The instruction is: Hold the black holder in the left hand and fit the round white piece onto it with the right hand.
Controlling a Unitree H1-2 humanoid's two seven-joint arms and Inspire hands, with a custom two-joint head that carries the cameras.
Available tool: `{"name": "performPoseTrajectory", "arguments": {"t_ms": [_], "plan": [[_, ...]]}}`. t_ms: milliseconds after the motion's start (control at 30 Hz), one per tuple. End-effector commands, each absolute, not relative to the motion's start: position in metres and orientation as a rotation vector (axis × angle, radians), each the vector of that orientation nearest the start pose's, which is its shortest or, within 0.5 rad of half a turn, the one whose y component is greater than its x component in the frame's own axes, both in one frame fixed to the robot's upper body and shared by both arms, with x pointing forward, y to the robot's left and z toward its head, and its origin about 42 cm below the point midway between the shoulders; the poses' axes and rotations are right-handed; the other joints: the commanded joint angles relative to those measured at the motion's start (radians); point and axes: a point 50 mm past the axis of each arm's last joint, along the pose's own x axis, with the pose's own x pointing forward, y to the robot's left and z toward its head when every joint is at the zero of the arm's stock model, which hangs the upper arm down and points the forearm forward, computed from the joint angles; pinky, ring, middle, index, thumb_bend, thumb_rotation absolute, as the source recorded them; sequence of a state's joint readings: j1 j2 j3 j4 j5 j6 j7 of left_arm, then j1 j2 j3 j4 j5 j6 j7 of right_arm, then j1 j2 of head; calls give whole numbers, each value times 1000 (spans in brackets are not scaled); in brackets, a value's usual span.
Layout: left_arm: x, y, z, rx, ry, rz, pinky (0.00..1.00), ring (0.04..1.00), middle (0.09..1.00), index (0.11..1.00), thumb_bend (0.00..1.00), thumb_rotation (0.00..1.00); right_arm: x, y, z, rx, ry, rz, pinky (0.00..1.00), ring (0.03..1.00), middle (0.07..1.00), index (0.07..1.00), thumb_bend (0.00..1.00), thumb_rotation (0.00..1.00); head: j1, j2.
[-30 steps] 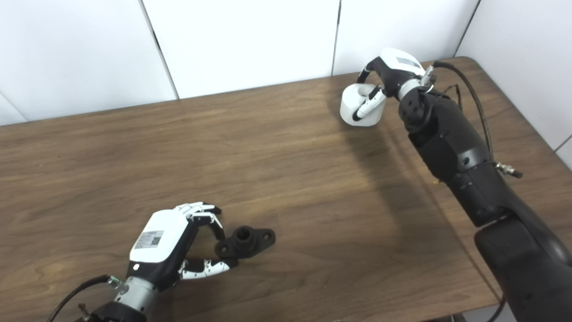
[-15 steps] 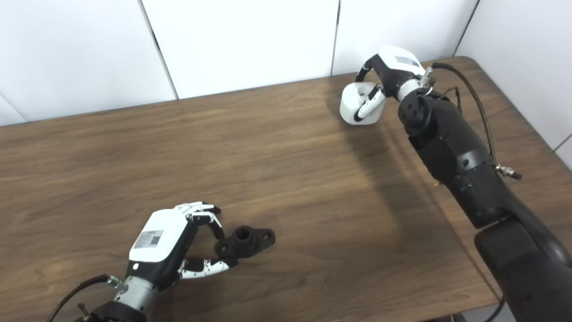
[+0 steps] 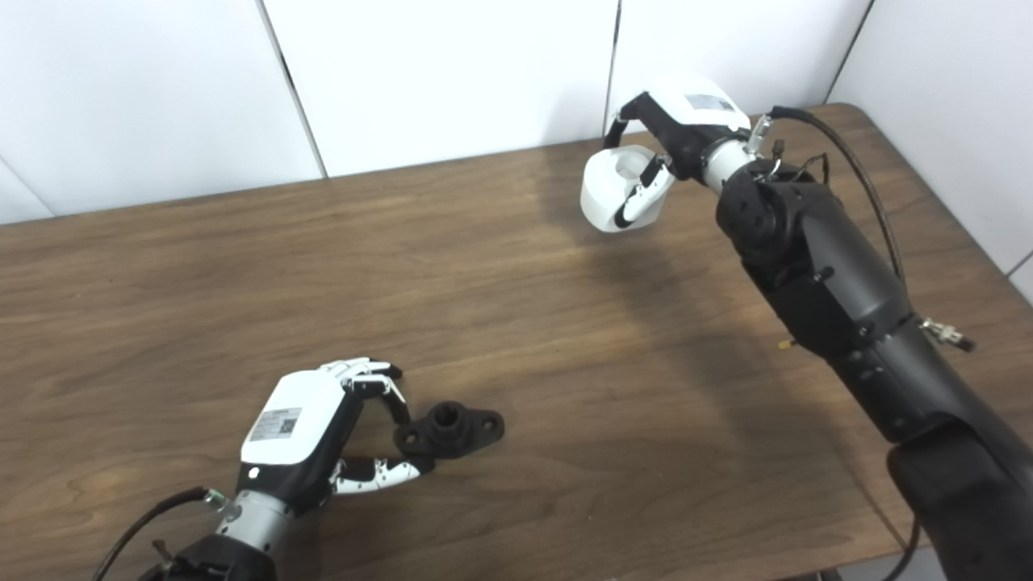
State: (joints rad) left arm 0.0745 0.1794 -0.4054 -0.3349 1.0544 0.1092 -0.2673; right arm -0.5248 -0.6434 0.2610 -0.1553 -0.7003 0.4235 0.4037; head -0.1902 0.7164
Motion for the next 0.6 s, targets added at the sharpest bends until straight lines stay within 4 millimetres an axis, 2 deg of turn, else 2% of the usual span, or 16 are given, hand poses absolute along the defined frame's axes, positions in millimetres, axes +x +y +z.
{"name": "performPoseTrajectory", "arguments": {"t_ms": [0,200,367,567], "plan": [[226,167,96,1257,77,-498,825,834,783,492,516,55,390,-298,332,-1376,-149,87,991,927,818,485,525,139,6,-2],[227,159,92,1245,76,-484,821,832,783,491,516,53,354,-277,338,-1353,-219,143,968,896,799,484,525,141,19,-2],[229,148,92,1232,76,-496,823,838,790,492,515,53,326,-264,333,-1345,-253,184,968,902,801,484,525,139,38,3],[233,130,92,1259,63,-509,817,842,794,493,512,56,306,-256,324,-1358,-262,241,979,907,801,484,525,141,60,3]]}}
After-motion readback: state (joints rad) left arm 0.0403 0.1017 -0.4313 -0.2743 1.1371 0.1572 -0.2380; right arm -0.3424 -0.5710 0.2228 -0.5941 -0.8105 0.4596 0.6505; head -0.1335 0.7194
